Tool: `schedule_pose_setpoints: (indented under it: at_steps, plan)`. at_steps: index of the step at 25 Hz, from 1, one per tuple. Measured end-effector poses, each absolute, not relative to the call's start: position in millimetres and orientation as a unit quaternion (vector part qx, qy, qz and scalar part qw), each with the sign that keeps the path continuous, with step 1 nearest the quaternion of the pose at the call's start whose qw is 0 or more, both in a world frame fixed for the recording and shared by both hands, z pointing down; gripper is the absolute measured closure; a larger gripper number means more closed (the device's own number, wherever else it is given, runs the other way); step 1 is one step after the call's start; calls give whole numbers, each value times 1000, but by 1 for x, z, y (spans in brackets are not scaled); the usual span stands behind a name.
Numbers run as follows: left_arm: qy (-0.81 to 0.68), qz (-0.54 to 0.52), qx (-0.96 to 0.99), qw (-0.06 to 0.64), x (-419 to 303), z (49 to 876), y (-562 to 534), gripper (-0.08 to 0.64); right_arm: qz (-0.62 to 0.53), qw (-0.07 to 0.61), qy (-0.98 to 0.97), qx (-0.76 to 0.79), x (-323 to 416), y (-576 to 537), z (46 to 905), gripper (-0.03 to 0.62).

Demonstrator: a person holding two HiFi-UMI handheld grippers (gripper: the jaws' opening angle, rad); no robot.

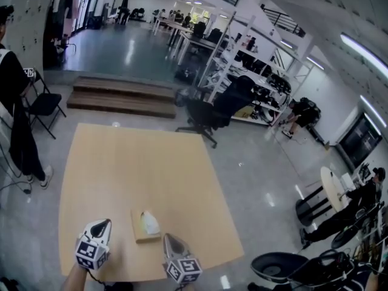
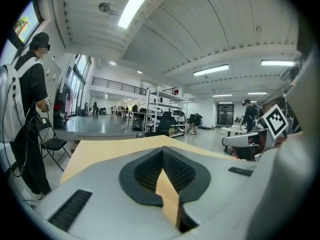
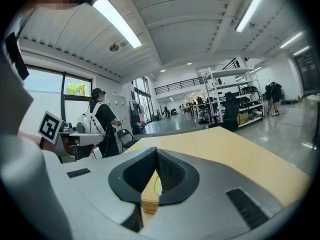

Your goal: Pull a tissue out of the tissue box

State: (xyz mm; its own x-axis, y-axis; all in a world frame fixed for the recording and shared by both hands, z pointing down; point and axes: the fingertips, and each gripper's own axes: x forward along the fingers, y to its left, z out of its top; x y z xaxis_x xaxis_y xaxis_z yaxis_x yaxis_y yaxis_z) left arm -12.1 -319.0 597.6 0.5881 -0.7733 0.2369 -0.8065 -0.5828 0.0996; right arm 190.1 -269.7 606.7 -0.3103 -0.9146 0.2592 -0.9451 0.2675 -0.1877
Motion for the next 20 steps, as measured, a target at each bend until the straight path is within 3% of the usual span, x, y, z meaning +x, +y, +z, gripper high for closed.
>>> schedule_pose_setpoints:
  at_steps: [20]
  plan:
    - [-441,125,876,149,-9,671,-334,554,246,75,-781,570,186,-285,692,581]
